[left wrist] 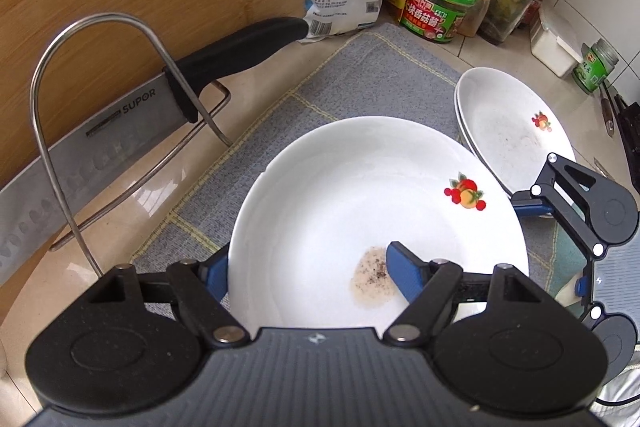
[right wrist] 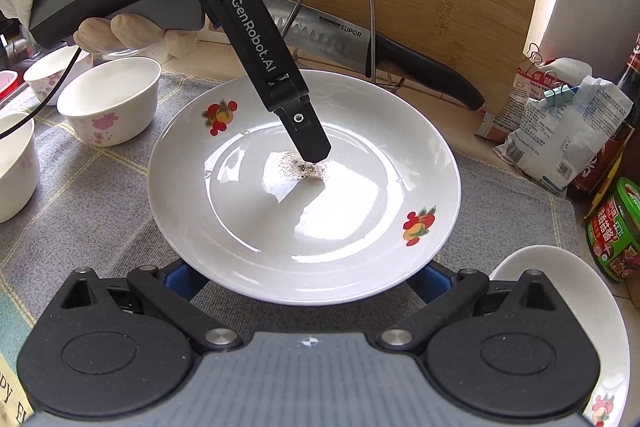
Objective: Organize plates and bowls
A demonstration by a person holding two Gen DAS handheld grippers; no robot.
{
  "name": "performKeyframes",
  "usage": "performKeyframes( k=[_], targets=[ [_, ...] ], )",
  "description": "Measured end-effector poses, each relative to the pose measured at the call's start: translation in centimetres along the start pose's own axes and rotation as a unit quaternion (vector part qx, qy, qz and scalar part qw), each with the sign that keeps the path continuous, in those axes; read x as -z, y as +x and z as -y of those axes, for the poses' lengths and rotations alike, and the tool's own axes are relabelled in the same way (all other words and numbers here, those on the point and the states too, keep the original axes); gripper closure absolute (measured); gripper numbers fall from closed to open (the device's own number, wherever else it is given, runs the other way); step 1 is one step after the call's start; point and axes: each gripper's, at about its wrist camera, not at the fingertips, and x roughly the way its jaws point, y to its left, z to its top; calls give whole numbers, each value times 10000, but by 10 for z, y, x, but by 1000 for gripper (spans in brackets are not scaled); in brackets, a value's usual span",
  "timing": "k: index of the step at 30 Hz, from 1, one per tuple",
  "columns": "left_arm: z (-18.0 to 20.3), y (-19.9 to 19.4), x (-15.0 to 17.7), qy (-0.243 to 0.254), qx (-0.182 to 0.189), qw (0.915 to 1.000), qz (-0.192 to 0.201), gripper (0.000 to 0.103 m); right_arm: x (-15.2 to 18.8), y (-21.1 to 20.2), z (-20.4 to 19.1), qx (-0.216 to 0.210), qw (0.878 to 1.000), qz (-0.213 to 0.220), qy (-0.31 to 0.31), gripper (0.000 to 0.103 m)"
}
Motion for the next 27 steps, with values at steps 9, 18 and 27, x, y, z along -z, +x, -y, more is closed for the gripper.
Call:
performKeyframes(
  k=[9,18,27],
  targets=[
    [21,-9,1,57,-29,10000,44,26,8,-23,1,16,10000,49,27,0],
    [49,-10,-10,189,-46,9998,87,26,20,-47,13,122,9998,131,65,0],
    [89,-1,-29,447,30,9989,112,26,41,-73,35,304,9991,176,217,0]
  ],
)
